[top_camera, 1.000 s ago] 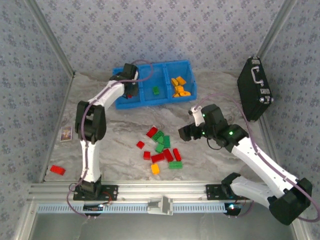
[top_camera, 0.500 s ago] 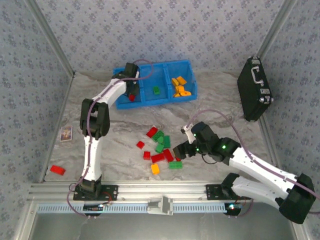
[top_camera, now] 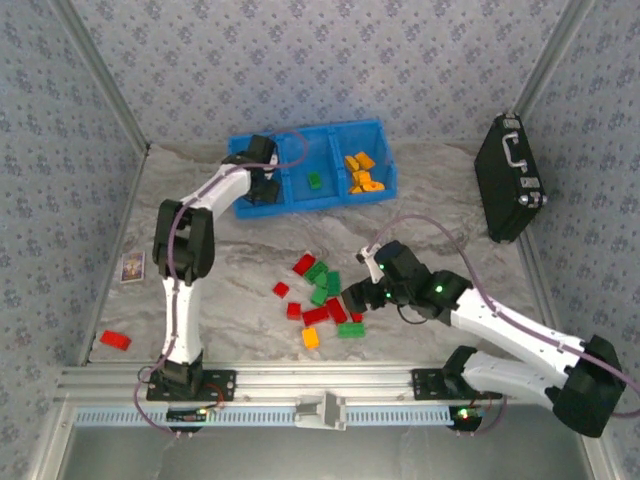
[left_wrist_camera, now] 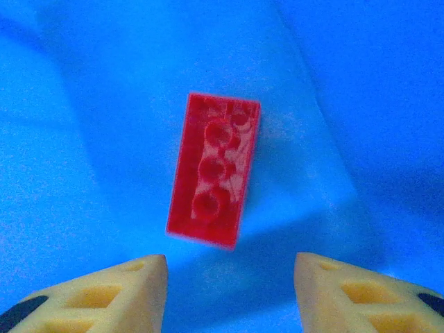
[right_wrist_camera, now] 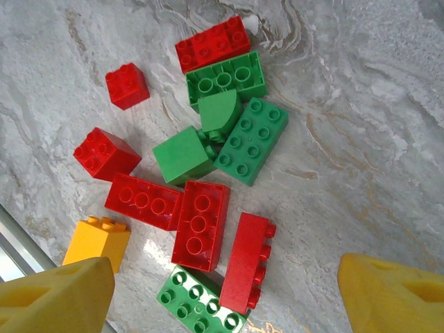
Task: Sort the legos into containers by color
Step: Place the lego in the container, then pick up the lego from the bottom-center of the table.
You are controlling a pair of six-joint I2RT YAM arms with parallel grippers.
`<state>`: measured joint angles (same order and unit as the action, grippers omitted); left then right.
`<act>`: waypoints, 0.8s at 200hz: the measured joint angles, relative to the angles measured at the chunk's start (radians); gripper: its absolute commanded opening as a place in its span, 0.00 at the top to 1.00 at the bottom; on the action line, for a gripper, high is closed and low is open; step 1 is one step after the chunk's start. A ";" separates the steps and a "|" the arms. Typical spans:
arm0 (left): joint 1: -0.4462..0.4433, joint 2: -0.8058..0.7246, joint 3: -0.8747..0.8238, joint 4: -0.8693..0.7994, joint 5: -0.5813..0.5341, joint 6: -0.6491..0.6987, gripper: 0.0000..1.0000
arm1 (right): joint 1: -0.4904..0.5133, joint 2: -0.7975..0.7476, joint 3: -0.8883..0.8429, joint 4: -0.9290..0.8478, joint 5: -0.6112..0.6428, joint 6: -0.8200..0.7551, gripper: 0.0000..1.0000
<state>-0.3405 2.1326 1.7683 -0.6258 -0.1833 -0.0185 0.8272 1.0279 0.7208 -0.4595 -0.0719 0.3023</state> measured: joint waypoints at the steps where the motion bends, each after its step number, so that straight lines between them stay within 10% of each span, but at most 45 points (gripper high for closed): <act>1: 0.000 -0.009 -0.005 0.000 0.000 0.000 0.48 | 0.000 0.002 0.000 0.000 0.000 0.000 0.18; 160: -0.053 -0.950 -0.364 -0.106 0.139 0.034 0.41 | 0.059 0.377 0.047 -0.003 0.037 0.024 0.45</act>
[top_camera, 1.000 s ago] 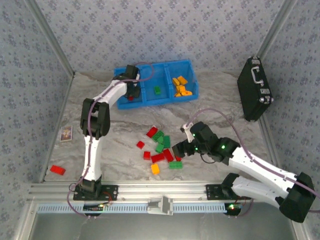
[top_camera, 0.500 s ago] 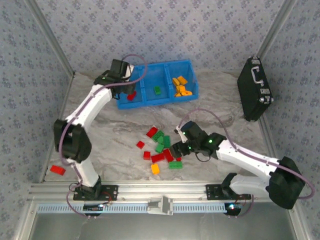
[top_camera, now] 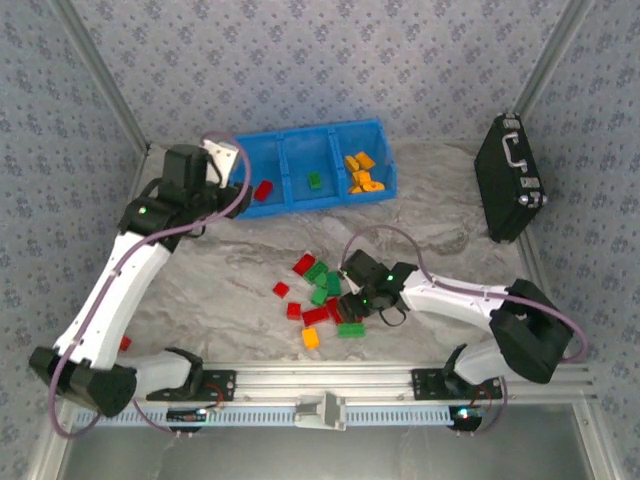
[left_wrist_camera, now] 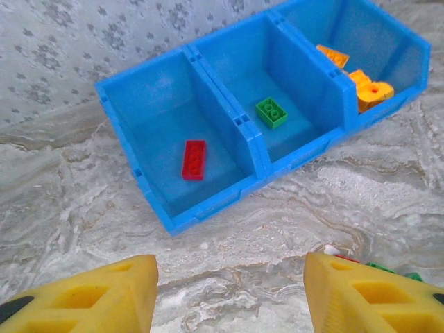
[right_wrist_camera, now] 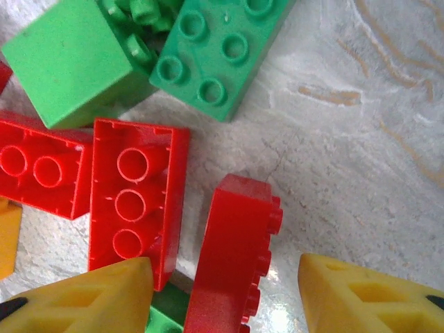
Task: Sort the legos into containers by color
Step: Pick up the lego from the bottom-center of the table.
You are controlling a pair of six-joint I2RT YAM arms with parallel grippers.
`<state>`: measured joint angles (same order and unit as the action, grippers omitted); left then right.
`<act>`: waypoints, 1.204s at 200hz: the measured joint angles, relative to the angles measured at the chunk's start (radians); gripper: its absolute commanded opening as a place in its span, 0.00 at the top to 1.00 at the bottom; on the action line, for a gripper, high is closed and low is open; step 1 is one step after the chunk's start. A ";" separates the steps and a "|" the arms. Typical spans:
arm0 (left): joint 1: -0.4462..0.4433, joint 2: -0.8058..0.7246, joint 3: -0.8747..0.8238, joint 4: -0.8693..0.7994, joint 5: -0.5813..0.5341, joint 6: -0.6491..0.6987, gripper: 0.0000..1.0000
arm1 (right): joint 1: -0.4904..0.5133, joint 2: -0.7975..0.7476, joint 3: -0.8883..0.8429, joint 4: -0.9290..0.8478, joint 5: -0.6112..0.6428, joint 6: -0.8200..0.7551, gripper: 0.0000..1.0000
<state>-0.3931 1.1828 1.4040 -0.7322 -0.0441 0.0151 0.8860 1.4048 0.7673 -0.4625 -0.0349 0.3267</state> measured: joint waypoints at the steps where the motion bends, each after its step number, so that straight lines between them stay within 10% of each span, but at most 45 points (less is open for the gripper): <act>1: 0.000 -0.002 0.000 0.000 0.000 0.000 0.41 | 0.000 0.000 0.001 0.000 0.000 0.000 0.46; 156: 0.000 -0.074 -0.061 -0.027 0.051 -0.002 0.41 | -0.008 0.116 0.069 -0.035 0.040 0.003 0.73; 241: 0.000 -0.162 -0.360 0.195 0.636 -0.114 0.37 | -0.174 -0.192 0.134 0.002 -0.121 -0.066 0.76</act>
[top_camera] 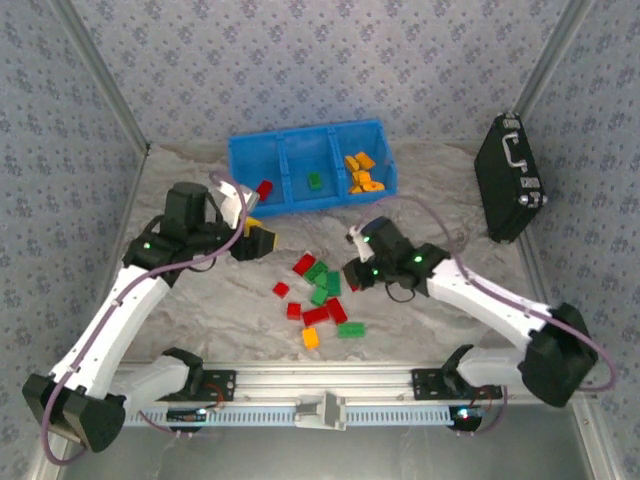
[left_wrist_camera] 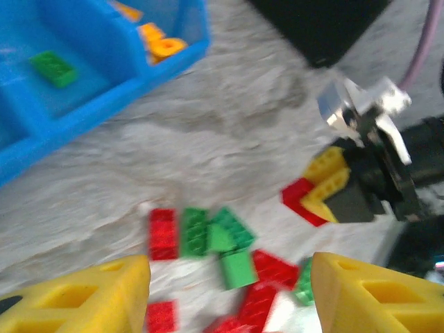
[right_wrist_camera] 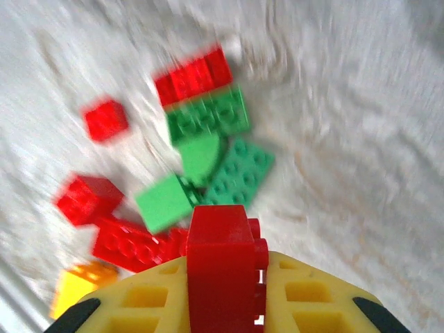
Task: Sort the legos into containers by color
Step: Pick up the lego from the bottom-center of the table, then place the lego in the container.
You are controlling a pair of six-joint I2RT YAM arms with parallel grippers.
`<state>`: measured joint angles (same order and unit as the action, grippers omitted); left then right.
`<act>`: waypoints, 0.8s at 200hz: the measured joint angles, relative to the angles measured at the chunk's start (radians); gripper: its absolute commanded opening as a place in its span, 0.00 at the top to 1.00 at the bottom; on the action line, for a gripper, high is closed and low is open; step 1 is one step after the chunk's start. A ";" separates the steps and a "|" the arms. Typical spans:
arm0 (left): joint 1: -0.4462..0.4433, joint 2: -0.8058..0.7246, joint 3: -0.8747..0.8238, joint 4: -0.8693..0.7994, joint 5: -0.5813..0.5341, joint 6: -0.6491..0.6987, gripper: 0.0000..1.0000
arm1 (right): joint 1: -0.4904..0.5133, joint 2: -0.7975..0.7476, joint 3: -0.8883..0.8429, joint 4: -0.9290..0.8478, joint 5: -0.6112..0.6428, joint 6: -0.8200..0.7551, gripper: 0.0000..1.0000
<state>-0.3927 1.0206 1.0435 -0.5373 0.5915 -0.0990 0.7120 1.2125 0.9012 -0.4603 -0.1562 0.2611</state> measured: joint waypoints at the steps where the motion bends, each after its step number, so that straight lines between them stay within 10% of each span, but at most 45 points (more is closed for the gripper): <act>1: 0.000 -0.001 -0.003 0.005 0.005 -0.003 0.37 | -0.005 -0.006 0.002 0.003 -0.007 0.000 0.76; 55: -0.073 0.016 -0.061 0.330 0.229 -0.192 0.38 | -0.098 -0.078 0.085 0.176 -0.180 0.009 0.76; 160: -0.171 0.137 -0.065 0.648 0.288 -0.329 0.41 | -0.114 0.000 0.124 0.671 -0.306 0.171 0.77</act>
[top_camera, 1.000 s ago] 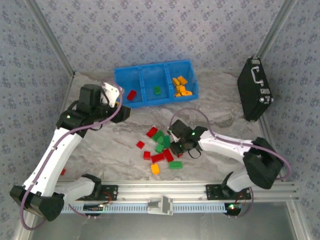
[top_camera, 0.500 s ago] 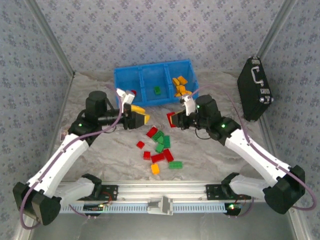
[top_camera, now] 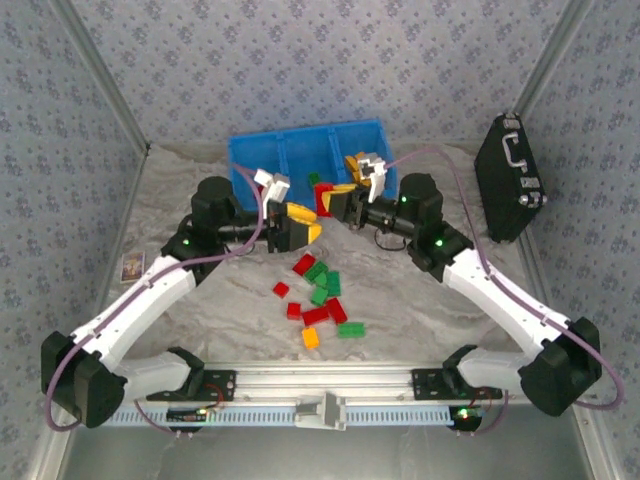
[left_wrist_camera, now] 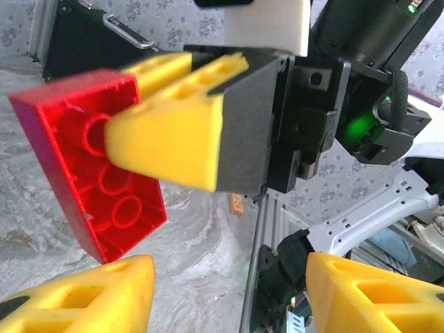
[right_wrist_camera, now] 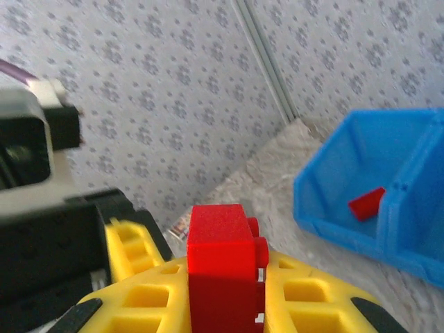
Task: Sort the legos into containers by color
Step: Place the lego in the container.
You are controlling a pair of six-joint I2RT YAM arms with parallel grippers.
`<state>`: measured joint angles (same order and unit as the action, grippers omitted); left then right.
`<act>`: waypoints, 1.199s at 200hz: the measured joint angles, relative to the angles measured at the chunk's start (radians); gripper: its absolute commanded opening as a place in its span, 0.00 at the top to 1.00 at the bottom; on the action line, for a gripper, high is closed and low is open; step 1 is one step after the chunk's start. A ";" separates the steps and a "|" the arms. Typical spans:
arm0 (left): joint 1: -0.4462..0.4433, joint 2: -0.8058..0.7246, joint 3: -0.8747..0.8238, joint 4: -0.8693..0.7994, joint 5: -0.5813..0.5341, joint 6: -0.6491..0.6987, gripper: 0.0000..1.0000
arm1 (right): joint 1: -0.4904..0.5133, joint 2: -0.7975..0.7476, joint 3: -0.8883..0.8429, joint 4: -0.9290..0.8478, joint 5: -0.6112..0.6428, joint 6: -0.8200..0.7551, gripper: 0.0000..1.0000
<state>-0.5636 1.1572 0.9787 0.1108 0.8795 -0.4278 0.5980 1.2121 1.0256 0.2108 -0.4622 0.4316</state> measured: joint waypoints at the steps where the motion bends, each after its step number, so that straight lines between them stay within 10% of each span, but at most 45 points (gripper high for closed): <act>1: 0.000 0.001 0.000 0.001 0.000 0.000 0.41 | 0.000 0.001 0.001 0.003 -0.001 0.001 0.77; 157: 0.014 -0.106 0.064 -0.109 -0.158 0.193 0.30 | 0.053 0.019 0.093 0.101 -0.126 0.058 0.77; 217: 0.014 -0.043 0.093 -0.109 -0.081 0.182 0.44 | 0.090 0.020 0.093 0.128 -0.161 0.059 0.77; 240: 0.014 -0.036 0.095 -0.108 -0.049 0.170 0.65 | 0.093 0.027 0.093 0.138 -0.163 0.059 0.77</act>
<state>-0.5499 1.1210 1.0740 0.0029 0.8307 -0.2577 0.6910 1.2392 1.1183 0.3485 -0.6254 0.4904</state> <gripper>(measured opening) 0.456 0.230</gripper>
